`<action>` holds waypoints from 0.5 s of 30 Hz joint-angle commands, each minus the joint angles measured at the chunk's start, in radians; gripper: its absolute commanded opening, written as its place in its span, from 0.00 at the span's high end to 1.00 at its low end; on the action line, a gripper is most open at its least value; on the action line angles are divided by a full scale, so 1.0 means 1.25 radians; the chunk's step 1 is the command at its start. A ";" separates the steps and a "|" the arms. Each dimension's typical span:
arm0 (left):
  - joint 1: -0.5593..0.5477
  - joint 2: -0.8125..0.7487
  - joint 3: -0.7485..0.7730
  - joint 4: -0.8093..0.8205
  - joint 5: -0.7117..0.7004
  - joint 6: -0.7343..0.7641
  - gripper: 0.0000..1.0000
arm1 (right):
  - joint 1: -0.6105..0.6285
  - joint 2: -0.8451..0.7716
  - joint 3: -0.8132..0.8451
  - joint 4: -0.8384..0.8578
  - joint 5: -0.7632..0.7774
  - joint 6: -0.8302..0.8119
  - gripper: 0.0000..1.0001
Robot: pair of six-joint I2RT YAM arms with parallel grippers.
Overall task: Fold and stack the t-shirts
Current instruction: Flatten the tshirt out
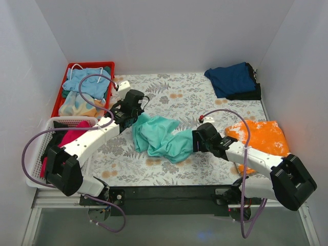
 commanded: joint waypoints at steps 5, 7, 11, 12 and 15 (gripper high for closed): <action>0.005 0.007 -0.012 -0.025 -0.017 0.008 1.00 | 0.054 -0.016 -0.031 0.057 -0.002 0.037 0.36; 0.006 0.007 -0.017 -0.022 -0.019 0.008 1.00 | 0.055 -0.023 -0.046 0.100 -0.015 0.038 0.36; 0.006 0.004 -0.024 -0.022 -0.019 0.008 1.00 | 0.055 0.012 -0.037 0.121 -0.031 0.044 0.36; 0.006 0.001 -0.025 -0.022 -0.020 0.008 1.00 | 0.055 0.020 -0.037 0.131 -0.034 0.049 0.37; 0.009 -0.001 -0.029 -0.024 -0.022 0.012 1.00 | 0.056 0.052 -0.053 0.160 -0.064 0.061 0.41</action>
